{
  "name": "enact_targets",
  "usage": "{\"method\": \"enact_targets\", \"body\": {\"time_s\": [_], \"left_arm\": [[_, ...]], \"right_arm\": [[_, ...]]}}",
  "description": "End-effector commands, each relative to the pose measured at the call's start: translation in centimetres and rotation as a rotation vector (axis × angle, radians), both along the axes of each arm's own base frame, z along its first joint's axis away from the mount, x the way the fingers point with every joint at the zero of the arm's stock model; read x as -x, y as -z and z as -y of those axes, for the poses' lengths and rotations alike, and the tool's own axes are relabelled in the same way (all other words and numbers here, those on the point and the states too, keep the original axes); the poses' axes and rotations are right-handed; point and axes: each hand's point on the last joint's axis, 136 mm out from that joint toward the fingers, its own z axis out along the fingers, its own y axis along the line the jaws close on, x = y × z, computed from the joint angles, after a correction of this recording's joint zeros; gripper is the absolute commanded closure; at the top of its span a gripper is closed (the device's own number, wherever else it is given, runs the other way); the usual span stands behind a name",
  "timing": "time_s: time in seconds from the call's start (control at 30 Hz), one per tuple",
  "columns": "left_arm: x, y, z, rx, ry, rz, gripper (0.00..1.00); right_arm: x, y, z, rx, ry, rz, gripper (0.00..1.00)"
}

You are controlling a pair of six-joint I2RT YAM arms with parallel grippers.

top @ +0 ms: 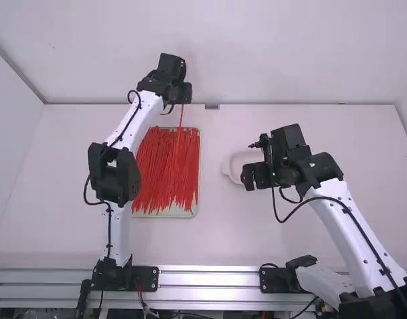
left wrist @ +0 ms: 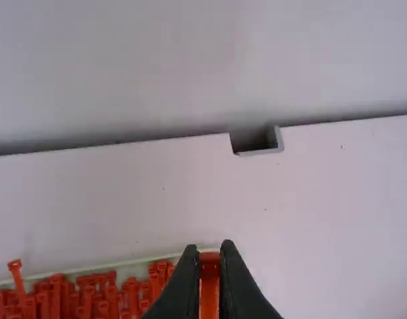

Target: Fasten the cable tie

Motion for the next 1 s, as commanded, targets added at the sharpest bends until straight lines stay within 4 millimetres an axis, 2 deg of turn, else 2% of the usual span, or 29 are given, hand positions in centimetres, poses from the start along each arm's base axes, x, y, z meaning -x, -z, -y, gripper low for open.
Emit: {"method": "enact_targets", "body": {"time_s": [0.0,0.13,0.27,0.37,0.43,0.67,0.87,0.97], "left_arm": [[0.0,-1.7,-0.7,-0.017,-0.006,0.028,0.98],[0.5,-1.2,-2.6,-0.072,-0.062,-0.003,0.98],[2.1,-0.3,-2.1,-0.062,-0.035,-0.078,0.98],[2.5,-0.3,-2.4,-0.060,-0.045,-0.094,0.98],[3.1,-0.8,-2.0,-0.062,-0.036,-0.098,0.98],[4.5,-4.3,-1.6,-0.053,-0.025,-0.052,0.98],[6.4,-8.9,-1.7,-0.042,-0.024,0.016,0.98],[7.3,-10.5,-2.0,-0.037,-0.024,0.037,0.98]], "right_arm": [[-0.2,-1.4,-0.2,-0.017,-0.003,0.037,0.02],[-0.2,-1.4,-0.2,-0.016,-0.008,0.039,0.02],[-0.2,-1.5,-0.2,-0.017,-0.008,0.043,0.02],[-0.3,-1.5,-0.2,-0.019,-0.008,0.047,0.02],[-0.3,-1.5,-0.2,-0.018,-0.007,0.047,0.02],[-0.4,-1.5,0.0,-0.017,-0.002,0.047,0.02],[-0.5,-1.5,0.0,-0.015,-0.012,0.056,0.02],[-0.7,-1.7,-0.1,-0.018,-0.012,0.065,0.02]]}}
